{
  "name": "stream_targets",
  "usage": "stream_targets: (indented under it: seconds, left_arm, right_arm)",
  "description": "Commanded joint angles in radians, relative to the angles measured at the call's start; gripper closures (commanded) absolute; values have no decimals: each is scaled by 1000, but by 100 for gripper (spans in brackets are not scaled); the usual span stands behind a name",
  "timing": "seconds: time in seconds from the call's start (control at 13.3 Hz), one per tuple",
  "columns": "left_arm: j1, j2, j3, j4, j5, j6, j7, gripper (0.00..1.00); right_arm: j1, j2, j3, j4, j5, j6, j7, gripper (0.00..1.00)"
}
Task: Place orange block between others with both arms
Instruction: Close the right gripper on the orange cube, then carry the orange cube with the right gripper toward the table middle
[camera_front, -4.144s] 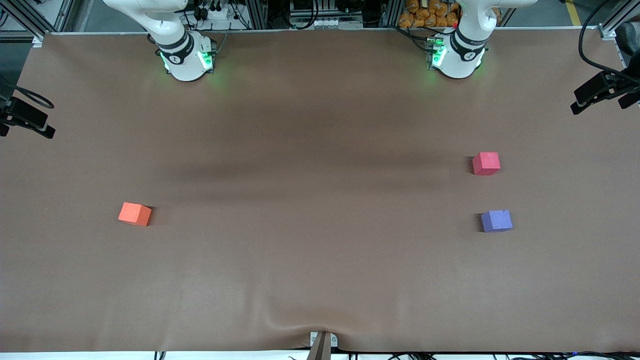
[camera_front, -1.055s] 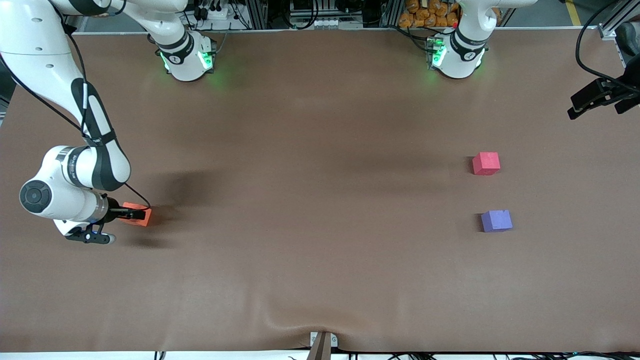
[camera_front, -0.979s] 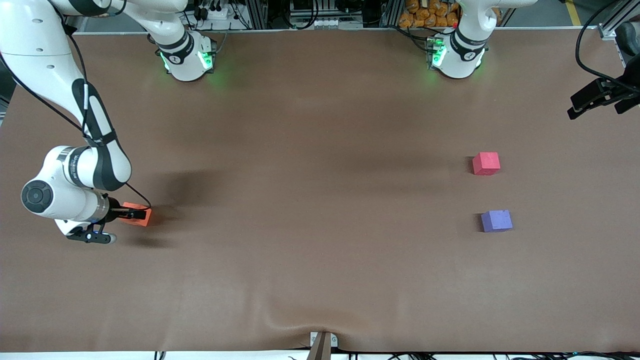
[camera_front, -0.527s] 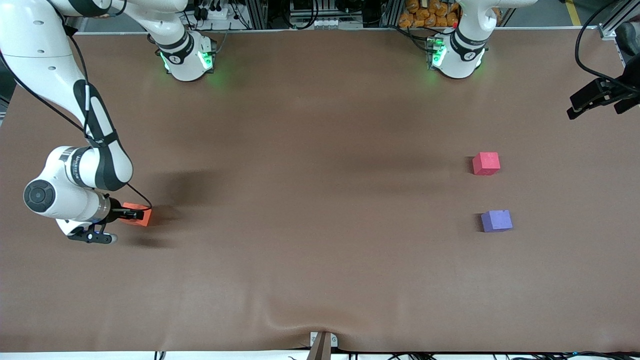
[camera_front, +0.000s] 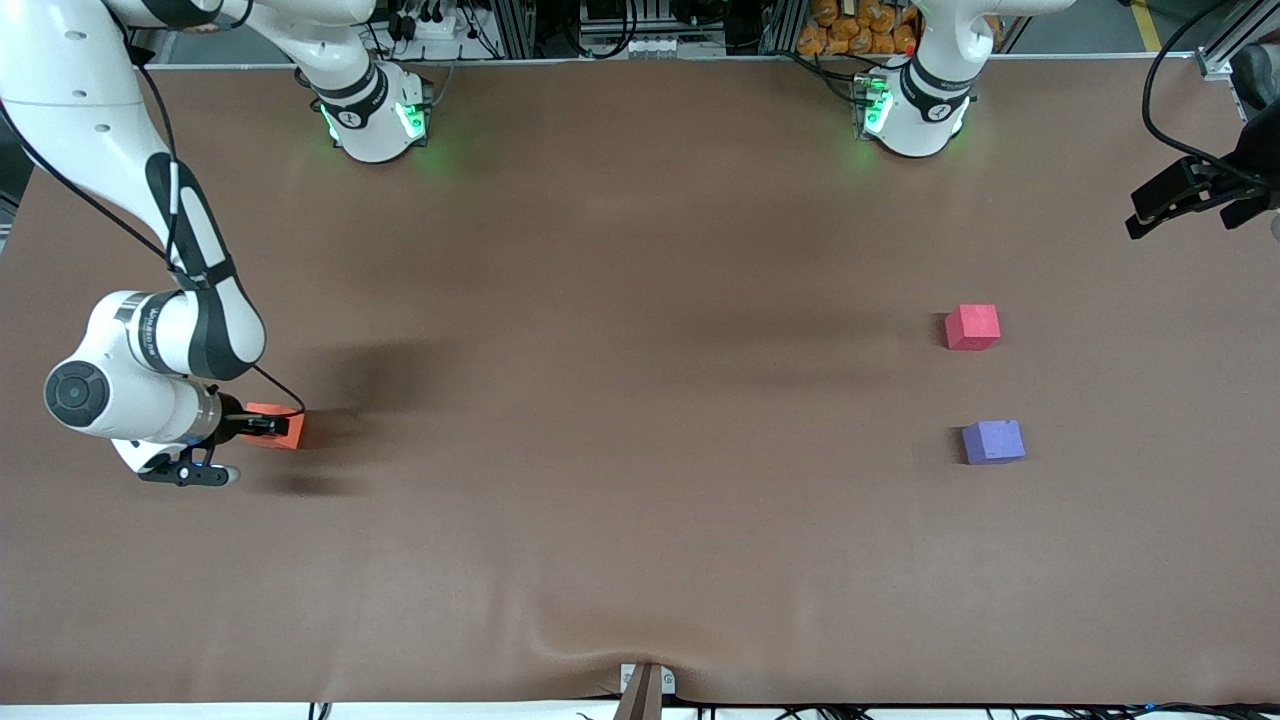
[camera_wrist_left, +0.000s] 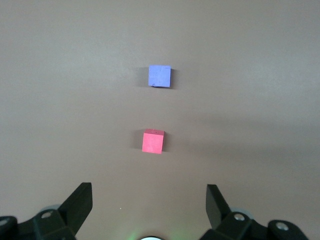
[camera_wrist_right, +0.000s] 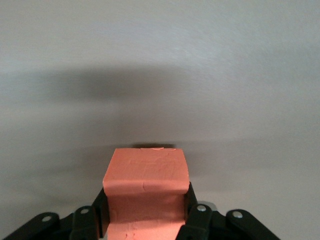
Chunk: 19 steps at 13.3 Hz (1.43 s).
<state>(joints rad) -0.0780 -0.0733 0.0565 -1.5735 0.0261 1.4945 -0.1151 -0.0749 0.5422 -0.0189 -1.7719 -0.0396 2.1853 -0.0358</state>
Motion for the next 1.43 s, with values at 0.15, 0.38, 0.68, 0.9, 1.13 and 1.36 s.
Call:
stream_targets:
  seconds: [0.15, 0.38, 0.68, 0.9, 1.13, 1.36]
  left_arm:
    - [0, 1, -10, 13, 8, -10, 11, 0]
    - [-5, 1, -38, 9, 9, -10, -8, 0]
    - [4, 16, -40, 7, 11, -11, 3, 0]
    - [-5, 36, -40, 7, 11, -11, -11, 0]
    - [-2, 36, -41, 15, 11, -10, -5, 0]
    - [0, 38, -41, 16, 11, -8, -3, 0]
  right_arm:
    - [171, -68, 2, 104, -19, -125, -4, 100]
    - [291, -54, 2, 156, -8, -118, -4, 100]
    - [493, 11, 2, 232, -11, -105, 7, 100]
    - [585, 88, 2, 292, -10, -79, 11, 100]
    - [650, 111, 2, 295, -8, -42, 7, 100]
    - [727, 125, 2, 301, -8, -35, 8, 100]
